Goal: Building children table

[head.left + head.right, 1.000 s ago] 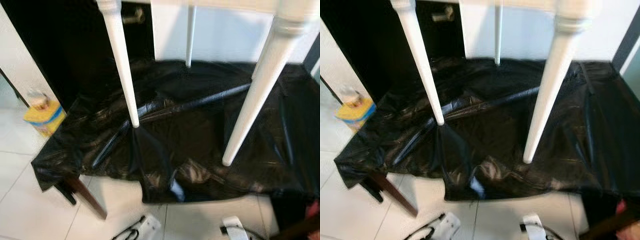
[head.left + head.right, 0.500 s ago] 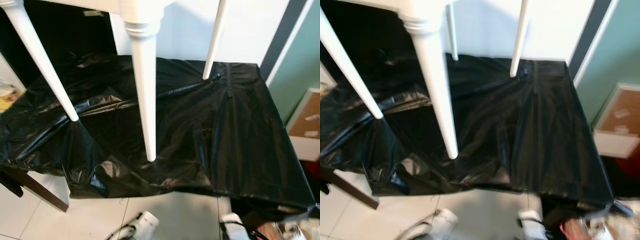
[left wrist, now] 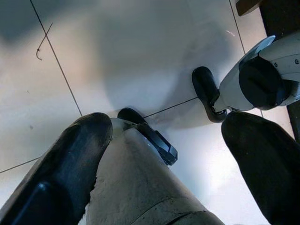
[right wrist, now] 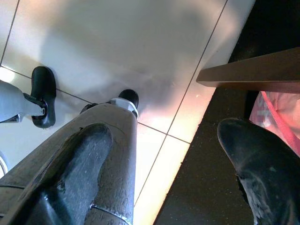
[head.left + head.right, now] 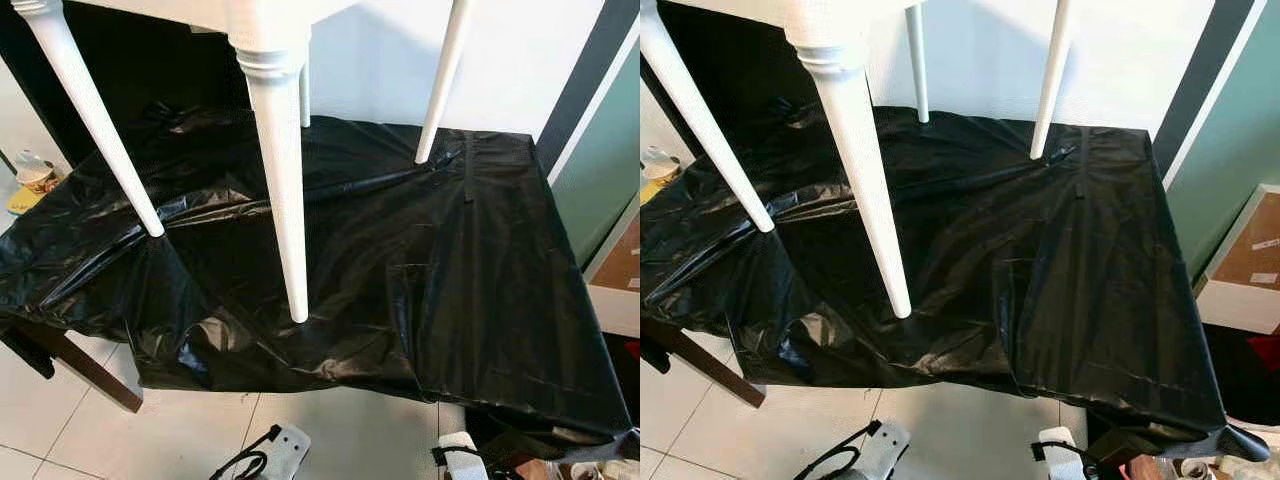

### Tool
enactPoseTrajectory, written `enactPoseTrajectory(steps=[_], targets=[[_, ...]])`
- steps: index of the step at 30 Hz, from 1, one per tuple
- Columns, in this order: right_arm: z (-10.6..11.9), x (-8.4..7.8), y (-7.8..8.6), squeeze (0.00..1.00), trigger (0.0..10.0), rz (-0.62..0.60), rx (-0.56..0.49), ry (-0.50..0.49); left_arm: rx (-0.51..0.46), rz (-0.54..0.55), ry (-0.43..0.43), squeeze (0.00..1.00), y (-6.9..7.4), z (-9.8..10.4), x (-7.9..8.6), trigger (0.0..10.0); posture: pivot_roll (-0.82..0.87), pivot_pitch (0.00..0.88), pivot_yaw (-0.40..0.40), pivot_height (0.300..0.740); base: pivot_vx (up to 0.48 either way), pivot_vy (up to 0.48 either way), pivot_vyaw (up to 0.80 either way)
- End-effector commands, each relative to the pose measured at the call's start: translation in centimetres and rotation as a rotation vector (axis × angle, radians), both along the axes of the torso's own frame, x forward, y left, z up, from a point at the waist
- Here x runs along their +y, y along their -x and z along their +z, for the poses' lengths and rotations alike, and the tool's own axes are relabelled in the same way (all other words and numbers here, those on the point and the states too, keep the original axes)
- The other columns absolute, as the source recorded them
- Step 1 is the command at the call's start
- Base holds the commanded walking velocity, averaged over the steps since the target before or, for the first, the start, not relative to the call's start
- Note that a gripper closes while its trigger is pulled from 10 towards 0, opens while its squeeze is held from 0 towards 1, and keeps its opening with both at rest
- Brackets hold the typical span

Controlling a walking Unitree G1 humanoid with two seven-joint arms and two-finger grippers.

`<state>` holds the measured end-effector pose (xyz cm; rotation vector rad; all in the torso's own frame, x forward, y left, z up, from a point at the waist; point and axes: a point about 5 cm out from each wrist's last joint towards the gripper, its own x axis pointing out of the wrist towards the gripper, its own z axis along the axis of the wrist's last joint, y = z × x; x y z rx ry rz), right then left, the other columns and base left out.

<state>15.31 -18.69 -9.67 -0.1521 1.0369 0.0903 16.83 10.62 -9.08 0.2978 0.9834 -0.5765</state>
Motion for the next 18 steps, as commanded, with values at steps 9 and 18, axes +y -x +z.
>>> enactPoseTrajectory(steps=[9,18], targets=[[-0.22,-0.16,0.56,0.0,10.0,-0.026,0.02,-0.002,0.055,-0.01,-0.019,0.0,1.29,-0.61,0.37,10.0,-0.01,0.0,0.0,0.74,0.0,0.0,-0.66],[-0.29,-0.13,0.78,0.0,10.0,-0.053,0.014,-0.003,0.061,-0.055,-0.032,0.0,1.42,-0.66,0.61,10.0,-0.08,0.0,0.055,0.74,0.0,0.0,0.0]])
